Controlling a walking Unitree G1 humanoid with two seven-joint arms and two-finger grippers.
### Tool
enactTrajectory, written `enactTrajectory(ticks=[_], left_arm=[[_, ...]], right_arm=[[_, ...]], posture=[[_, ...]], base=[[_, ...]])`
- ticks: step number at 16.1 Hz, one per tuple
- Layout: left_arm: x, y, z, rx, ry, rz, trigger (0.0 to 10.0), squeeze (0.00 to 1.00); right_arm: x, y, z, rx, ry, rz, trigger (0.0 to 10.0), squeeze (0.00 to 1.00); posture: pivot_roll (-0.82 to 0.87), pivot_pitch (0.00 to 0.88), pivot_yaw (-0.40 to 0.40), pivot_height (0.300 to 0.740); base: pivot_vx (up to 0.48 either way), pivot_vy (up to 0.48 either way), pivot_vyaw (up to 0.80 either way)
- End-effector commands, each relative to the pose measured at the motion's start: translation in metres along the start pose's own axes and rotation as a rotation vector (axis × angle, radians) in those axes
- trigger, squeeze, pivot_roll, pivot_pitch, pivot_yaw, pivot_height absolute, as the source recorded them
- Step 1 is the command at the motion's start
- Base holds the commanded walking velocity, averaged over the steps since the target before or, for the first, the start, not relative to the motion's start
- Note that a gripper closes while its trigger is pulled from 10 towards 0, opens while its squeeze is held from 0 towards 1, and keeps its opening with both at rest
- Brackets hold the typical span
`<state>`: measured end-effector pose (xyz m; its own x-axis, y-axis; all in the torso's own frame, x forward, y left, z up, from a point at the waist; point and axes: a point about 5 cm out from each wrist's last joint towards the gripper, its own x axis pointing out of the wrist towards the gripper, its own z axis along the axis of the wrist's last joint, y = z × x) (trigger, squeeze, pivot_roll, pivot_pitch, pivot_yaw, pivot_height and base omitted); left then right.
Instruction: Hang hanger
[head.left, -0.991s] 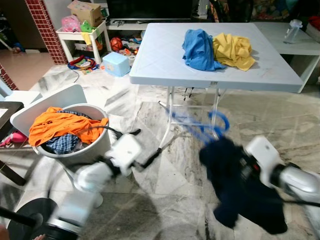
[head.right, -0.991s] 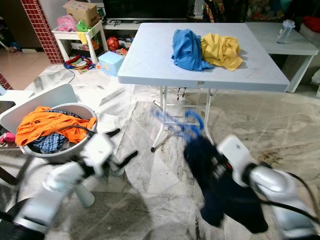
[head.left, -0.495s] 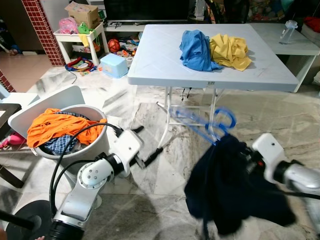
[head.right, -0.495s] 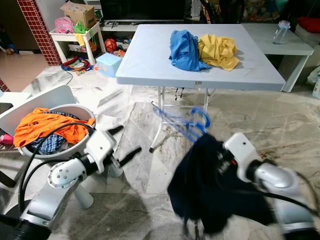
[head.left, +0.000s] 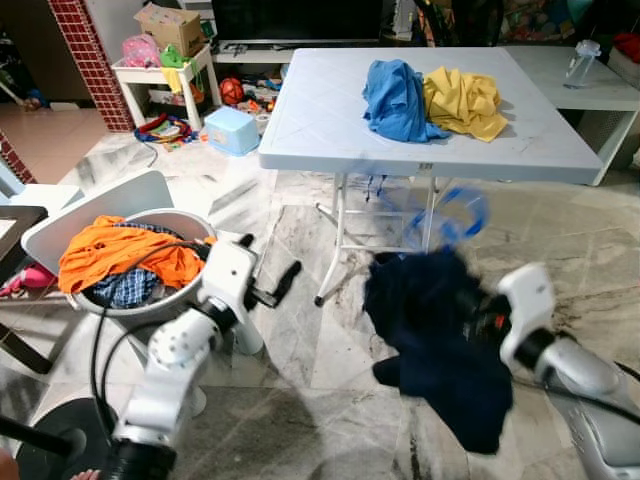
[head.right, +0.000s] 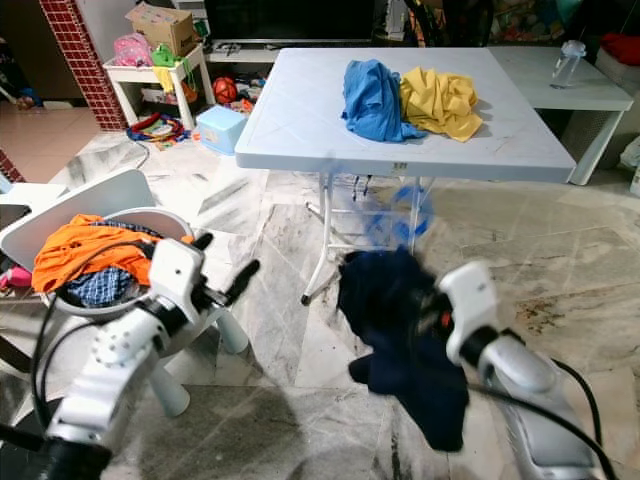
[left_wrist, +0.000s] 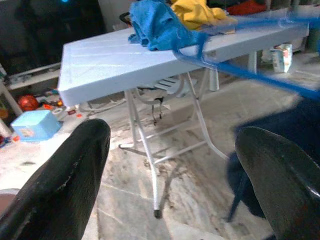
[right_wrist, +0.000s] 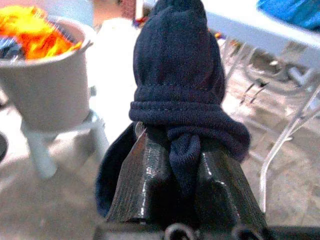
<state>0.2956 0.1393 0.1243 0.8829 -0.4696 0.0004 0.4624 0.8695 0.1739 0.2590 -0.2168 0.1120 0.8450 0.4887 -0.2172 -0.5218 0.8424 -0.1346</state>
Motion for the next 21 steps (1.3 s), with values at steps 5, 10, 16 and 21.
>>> enactTrajectory(ticks=[5, 10, 16, 21], left_arm=[[0.003, -0.002, 0.0, -0.007, -0.003, 0.008, 10.0, 0.0], [0.004, -0.006, -0.001, -0.008, -0.003, -0.002, 10.0, 0.0], [0.005, -0.008, -0.002, -0.009, 0.0, -0.008, 10.0, 0.0], [0.007, -0.012, -0.003, 0.018, 0.022, -0.039, 10.0, 0.0]], right_arm=[[-0.003, -0.008, 0.011, -0.059, -0.012, -0.012, 10.0, 0.0], [0.0, -0.001, 0.011, -0.055, -0.017, 0.001, 10.0, 0.0], [0.004, -0.002, 0.012, -0.054, -0.023, -0.012, 10.0, 0.0], [-0.003, -0.005, 0.009, -0.089, 0.029, 0.066, 10.0, 0.0]], posture=[[-0.04, 0.0, 0.015, 0.74], [-0.04, 0.0, 0.015, 0.74], [-0.04, 0.0, 0.017, 0.74], [-0.04, 0.0, 0.015, 0.74]], base=[[0.053, 0.0, 0.0], [0.347, 0.0, 0.0], [0.368, 0.0, 0.0], [0.213, 0.0, 0.0]])
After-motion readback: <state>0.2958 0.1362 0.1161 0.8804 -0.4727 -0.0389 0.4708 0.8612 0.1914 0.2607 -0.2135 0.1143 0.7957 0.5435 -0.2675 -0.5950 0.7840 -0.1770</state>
